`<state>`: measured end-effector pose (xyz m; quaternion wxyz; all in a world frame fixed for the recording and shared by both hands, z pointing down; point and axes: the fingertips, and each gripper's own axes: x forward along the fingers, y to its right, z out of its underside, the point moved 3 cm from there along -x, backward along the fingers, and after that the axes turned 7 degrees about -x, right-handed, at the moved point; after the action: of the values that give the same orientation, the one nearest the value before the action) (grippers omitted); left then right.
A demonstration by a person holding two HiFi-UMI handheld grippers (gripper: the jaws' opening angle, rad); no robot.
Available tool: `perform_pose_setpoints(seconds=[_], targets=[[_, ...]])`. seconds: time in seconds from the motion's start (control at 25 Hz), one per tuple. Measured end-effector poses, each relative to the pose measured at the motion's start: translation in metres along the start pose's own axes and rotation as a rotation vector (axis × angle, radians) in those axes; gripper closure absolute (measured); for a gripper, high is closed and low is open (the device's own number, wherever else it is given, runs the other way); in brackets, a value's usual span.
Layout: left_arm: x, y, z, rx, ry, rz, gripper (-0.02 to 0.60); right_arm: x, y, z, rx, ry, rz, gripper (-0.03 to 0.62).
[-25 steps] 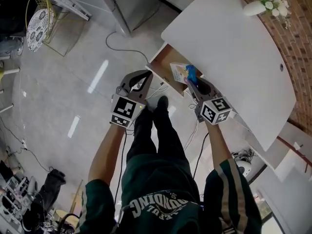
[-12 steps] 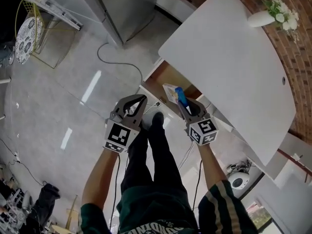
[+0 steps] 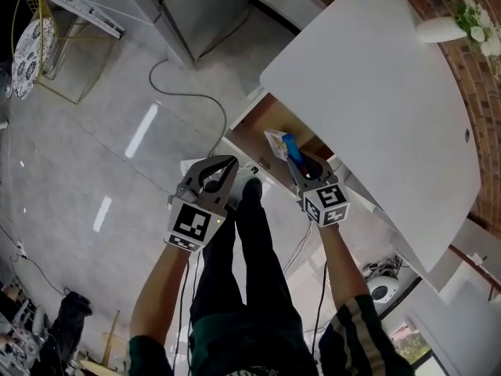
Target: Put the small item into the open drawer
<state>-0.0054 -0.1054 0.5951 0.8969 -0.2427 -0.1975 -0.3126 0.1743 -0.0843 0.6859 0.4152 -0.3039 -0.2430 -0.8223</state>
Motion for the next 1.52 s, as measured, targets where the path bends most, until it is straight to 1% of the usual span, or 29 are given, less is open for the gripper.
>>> perform_pose_setpoints(seconds=[0.24, 0.56, 0.72, 0.92, 1.04, 1.2, 1.36, 1.52], targets=[[0.006, 0.001, 0.014, -0.047, 0.005, -0.007, 0.566, 0.025, 0.006, 0.015, -0.096, -0.072, -0.042, 0.485], [0.006, -0.005, 0.035, -0.086, -0.009, -0.020, 0.566, 0.053, 0.005, 0.035, -0.198, -0.229, -0.101, 0.485], [0.006, -0.008, 0.046, -0.095, -0.020, -0.020, 0.566, 0.064, 0.002, 0.041, -0.228, -0.267, -0.133, 0.486], [0.007, -0.011, 0.055, -0.103, -0.041, -0.017, 0.566, 0.073, 0.001, 0.051, -0.292, -0.313, -0.146, 0.486], [0.007, -0.013, 0.058, -0.109, -0.044, -0.018, 0.566, 0.077, 0.004, 0.054, -0.300, -0.324, -0.137, 0.485], [0.007, -0.018, 0.060, -0.117, -0.040, -0.025, 0.566, 0.079, 0.010, 0.049, -0.293, -0.321, -0.100, 0.485], [0.010, -0.018, 0.062, -0.124, -0.043, -0.021, 0.566, 0.082, 0.019, 0.053, -0.290, -0.329, -0.042, 0.485], [0.010, -0.019, 0.063, -0.127, -0.047, -0.021, 0.566, 0.088, 0.028, 0.053, -0.301, -0.328, 0.033, 0.454]])
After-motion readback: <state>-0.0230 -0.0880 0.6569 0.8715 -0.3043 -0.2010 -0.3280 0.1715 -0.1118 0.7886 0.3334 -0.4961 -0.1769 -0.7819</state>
